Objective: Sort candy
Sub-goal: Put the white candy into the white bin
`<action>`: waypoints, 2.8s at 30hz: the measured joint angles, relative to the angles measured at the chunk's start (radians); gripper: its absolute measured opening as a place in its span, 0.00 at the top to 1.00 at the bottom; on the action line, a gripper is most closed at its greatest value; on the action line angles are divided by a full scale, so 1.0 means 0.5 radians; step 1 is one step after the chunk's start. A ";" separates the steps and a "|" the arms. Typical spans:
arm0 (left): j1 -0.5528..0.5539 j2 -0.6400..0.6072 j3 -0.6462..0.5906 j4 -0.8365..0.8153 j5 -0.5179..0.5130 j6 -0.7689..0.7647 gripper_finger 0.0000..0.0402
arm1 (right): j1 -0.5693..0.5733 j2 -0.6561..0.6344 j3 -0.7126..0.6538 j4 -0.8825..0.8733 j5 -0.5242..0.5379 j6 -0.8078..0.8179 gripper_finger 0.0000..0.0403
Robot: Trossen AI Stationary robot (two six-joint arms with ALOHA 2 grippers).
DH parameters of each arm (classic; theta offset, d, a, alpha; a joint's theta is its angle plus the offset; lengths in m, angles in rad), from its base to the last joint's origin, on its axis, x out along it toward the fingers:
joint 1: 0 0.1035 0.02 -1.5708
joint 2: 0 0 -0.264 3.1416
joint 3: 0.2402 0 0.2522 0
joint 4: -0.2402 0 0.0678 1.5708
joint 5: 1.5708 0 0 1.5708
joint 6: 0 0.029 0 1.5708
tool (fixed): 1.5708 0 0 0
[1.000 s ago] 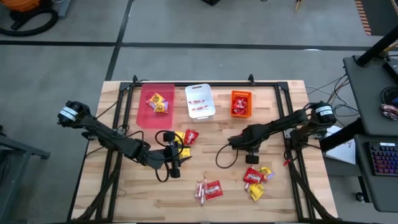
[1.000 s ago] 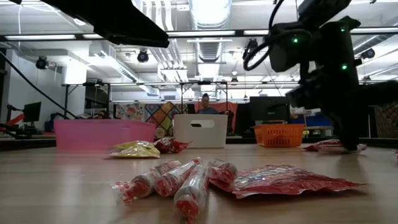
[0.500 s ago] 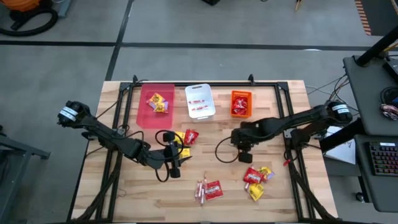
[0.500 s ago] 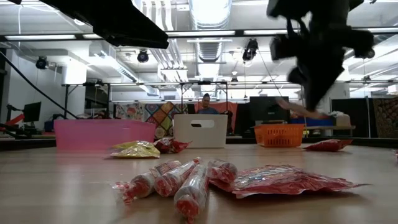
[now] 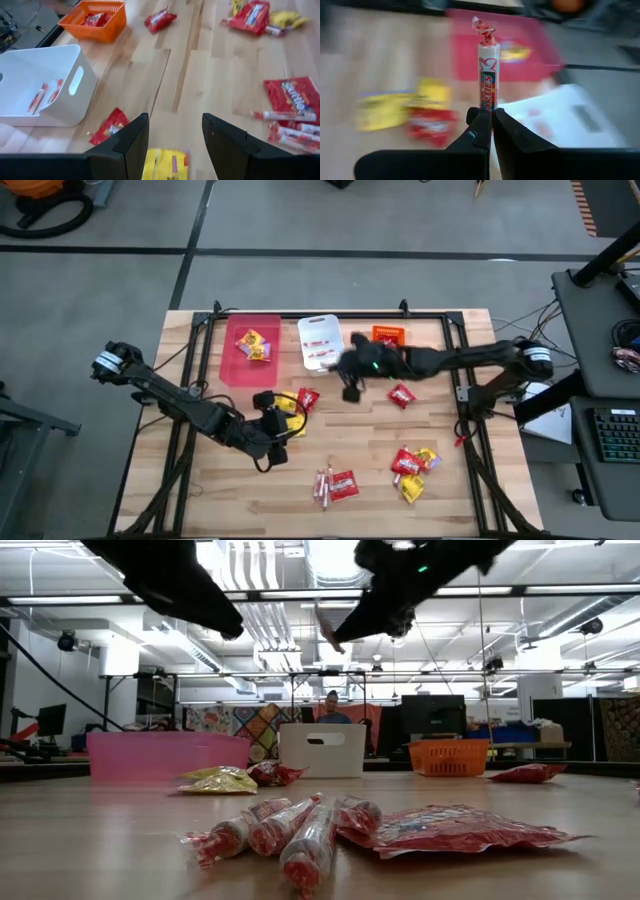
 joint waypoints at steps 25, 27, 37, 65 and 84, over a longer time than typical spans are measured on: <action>-0.195 0.002 -0.225 -0.003 -0.020 -0.677 0.58 | -0.615 1.073 1.033 -0.777 0.032 -0.514 0.98; -0.195 0.002 -0.226 -0.001 -0.021 -0.682 0.58 | -0.616 1.080 1.039 -0.813 0.035 -0.516 0.98; -0.195 0.002 -0.228 0.014 -0.073 -0.720 0.58 | -0.632 1.059 1.053 -0.944 0.039 -0.388 0.97; -0.195 0.002 -0.228 0.058 -0.073 -0.758 0.58 | -0.624 1.057 1.053 -0.986 -0.067 -0.443 0.88; -0.195 0.002 -0.228 0.059 -0.124 -0.740 0.58 | -0.574 1.055 1.073 -0.817 -0.066 -0.337 0.88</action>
